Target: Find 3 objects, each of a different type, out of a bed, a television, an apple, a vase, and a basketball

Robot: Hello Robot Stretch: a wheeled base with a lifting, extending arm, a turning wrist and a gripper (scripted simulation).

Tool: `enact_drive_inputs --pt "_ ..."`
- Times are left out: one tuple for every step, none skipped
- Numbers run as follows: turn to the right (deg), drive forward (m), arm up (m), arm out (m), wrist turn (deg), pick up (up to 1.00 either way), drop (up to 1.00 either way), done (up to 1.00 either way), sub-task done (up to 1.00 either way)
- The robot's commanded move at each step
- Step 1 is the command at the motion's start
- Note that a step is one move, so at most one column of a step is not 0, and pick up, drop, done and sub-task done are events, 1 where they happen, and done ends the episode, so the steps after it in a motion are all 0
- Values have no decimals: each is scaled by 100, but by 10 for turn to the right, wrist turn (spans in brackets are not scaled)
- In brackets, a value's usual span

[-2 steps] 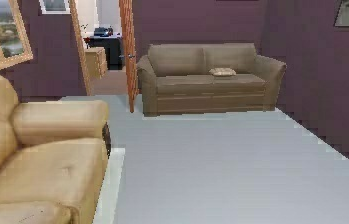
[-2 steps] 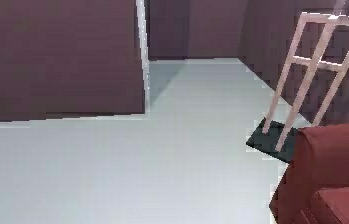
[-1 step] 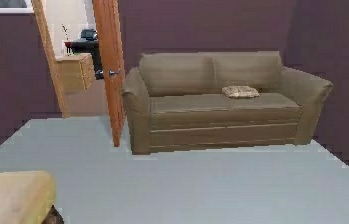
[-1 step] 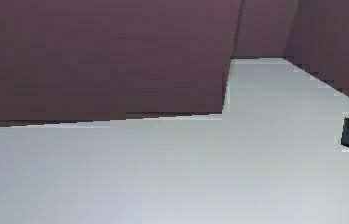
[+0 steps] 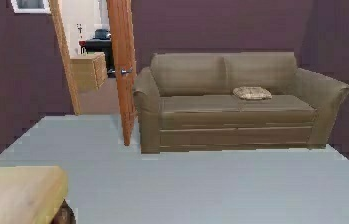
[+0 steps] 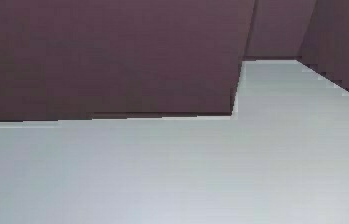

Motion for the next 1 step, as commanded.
enact_drive_inputs --pt "0 100 0 0 0 0 0 0 0"
